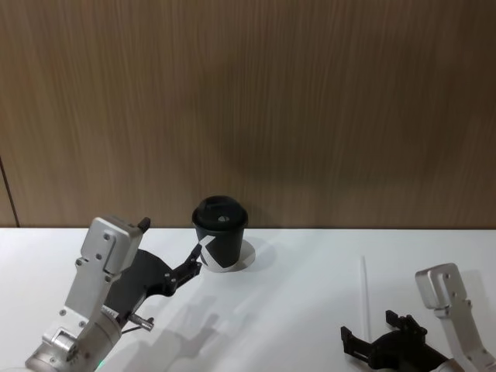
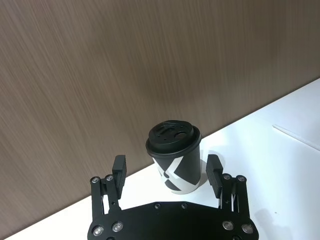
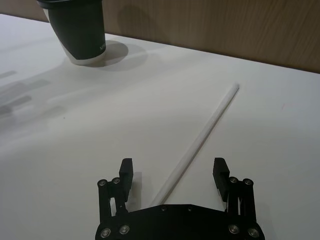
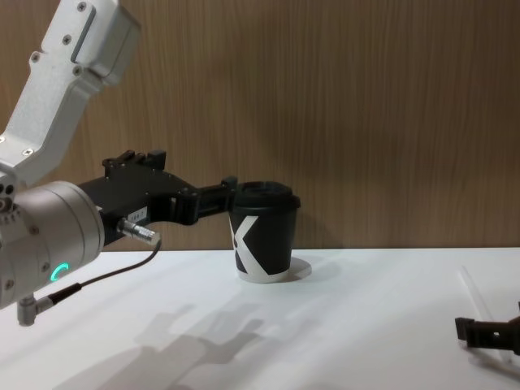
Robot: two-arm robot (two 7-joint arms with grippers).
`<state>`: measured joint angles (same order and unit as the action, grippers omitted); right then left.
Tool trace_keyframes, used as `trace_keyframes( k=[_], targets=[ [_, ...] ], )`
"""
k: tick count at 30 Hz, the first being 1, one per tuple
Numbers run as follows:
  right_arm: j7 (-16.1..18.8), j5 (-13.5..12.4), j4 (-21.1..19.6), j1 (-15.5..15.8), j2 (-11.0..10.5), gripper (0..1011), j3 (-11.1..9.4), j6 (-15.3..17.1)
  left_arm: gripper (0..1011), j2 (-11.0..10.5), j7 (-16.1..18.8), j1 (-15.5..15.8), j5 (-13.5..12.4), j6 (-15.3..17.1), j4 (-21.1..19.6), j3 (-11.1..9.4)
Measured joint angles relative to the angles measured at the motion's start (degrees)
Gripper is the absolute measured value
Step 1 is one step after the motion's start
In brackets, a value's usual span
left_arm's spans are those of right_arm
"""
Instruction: Pick up the straw with one hand, pass it to the other hand, and insert it into the cup.
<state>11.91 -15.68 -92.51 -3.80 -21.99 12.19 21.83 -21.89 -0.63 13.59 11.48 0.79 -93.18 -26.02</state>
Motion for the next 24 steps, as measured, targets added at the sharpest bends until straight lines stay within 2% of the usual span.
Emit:
trace_keyframes(
  k=[24],
  targets=[
    [0.91, 0.82, 0.99, -1.21, 0.9, 1001, -0.02, 2.47, 1000, 0.0, 0.0, 0.0, 0.0, 0.0, 0.0, 0.0]
  ],
)
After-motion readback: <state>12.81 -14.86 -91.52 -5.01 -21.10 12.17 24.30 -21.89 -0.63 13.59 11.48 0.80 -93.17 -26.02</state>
